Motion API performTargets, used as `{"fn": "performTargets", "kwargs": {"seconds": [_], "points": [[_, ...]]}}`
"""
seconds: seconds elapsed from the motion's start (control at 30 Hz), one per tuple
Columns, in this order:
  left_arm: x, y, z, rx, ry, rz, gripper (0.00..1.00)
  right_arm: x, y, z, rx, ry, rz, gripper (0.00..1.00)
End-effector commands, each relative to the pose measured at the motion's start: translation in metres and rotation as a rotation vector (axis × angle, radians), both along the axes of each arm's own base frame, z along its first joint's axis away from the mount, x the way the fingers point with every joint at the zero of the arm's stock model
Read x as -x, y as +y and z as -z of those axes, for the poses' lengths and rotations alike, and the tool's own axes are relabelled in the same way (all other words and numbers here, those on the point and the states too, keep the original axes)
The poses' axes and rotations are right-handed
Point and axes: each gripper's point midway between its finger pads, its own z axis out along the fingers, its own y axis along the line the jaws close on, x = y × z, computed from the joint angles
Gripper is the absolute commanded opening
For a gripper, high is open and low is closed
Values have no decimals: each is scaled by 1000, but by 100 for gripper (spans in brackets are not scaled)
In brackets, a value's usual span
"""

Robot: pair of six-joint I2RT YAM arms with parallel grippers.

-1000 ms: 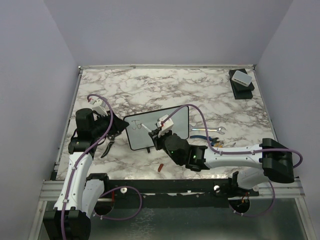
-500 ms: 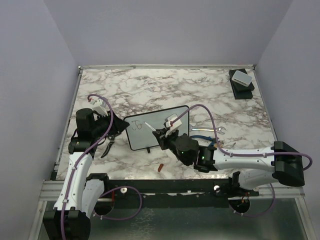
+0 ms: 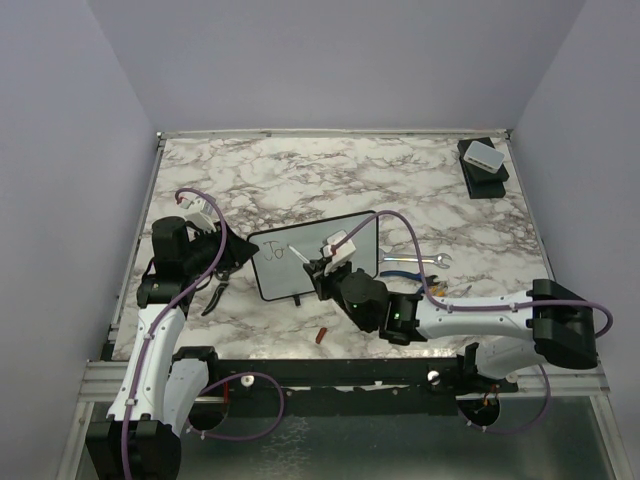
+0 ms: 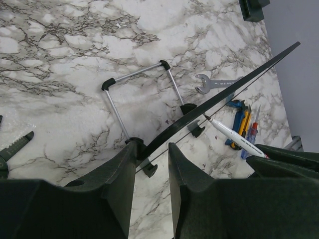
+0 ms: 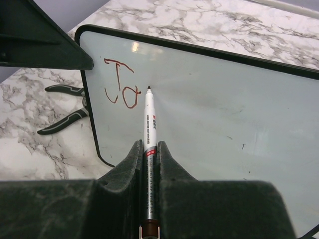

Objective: Write a sentence on the whiteboard

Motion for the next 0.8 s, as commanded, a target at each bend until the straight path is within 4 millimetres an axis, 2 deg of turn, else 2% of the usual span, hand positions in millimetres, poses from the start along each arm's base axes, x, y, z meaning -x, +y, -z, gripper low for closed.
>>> {"fn": "performTargets", "kwargs": {"seconds": [0.0, 0.17, 0.53, 0.77], "points": [[5, -4, 1, 14, 6, 19, 32, -7, 7, -12, -22, -28, 31, 1], [5, -5, 1, 14, 6, 21, 32, -12, 1, 0, 11, -10, 78, 1], [6, -8, 1, 13, 6, 35, 33, -2, -23, 36, 58, 95, 110, 1], [7, -8, 1, 13, 6, 34, 33, -2, -25, 37, 62, 94, 117, 1]]}}
